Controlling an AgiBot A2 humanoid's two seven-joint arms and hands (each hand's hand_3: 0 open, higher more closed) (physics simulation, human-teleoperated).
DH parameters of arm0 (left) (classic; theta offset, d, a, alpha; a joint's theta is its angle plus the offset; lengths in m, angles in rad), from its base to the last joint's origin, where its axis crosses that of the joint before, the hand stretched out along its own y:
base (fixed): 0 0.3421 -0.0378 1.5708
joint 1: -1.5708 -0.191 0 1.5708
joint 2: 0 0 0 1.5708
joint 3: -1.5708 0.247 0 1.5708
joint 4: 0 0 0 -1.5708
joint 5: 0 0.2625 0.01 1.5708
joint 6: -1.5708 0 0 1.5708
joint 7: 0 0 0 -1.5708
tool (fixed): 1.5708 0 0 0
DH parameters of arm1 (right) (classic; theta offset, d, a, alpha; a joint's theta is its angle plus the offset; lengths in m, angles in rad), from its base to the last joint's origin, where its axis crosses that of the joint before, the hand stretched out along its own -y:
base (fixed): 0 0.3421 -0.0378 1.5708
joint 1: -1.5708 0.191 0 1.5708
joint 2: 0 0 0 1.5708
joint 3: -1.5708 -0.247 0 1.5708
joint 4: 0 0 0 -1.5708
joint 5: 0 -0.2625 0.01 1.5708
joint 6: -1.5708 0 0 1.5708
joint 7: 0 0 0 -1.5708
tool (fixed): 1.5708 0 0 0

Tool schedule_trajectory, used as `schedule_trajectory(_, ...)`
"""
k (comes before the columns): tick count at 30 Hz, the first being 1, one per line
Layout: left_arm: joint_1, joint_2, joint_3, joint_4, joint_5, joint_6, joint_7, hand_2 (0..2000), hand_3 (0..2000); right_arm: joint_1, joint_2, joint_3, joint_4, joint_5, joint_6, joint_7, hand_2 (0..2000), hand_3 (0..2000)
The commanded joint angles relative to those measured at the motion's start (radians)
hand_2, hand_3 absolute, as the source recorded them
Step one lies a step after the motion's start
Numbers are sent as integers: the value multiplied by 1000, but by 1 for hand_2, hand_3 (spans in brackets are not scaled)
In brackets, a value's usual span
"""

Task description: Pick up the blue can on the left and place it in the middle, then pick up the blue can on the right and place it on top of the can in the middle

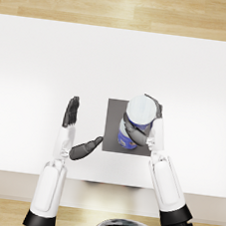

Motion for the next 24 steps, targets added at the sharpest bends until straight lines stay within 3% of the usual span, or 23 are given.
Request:
schedule_trajectory(1, 10, 5, -11, -10, 0, 0, 0, 0, 0, 10, -8, 23, -9, 0, 0, -1, 2000, 1520)
schedule_trajectory(18, 8, 32, -33, -3, 0, 0, 0, 0, 0, -40, -15, 32, -86, 0, -2, -3, 2000, 1520)
schedule_trajectory(19, 8, 33, -34, -3, 0, 0, 0, 0, 0, -39, -17, 29, -84, 0, 0, -3, 639, 1193)
schedule_trajectory(20, 8, 35, -35, -3, 0, 0, 0, 0, 0, -40, -18, 24, -81, 0, 8, -3, 0, 867)
schedule_trajectory(22, 19, 40, -40, -11, 0, 0, 0, 0, 0, -37, -24, 16, -56, 0, -40, -8, 0, 213)
schedule_trajectory(23, 27, 44, -38, -9, 0, 0, 0, 0, 0, -20, -10, 35, -49, 0, -61, -11, 0, 0)
schedule_trajectory(24, 36, 47, -40, -2, 0, 0, 0, 0, 0, -19, -20, 23, -27, 0, -73, -13, 0, 0)
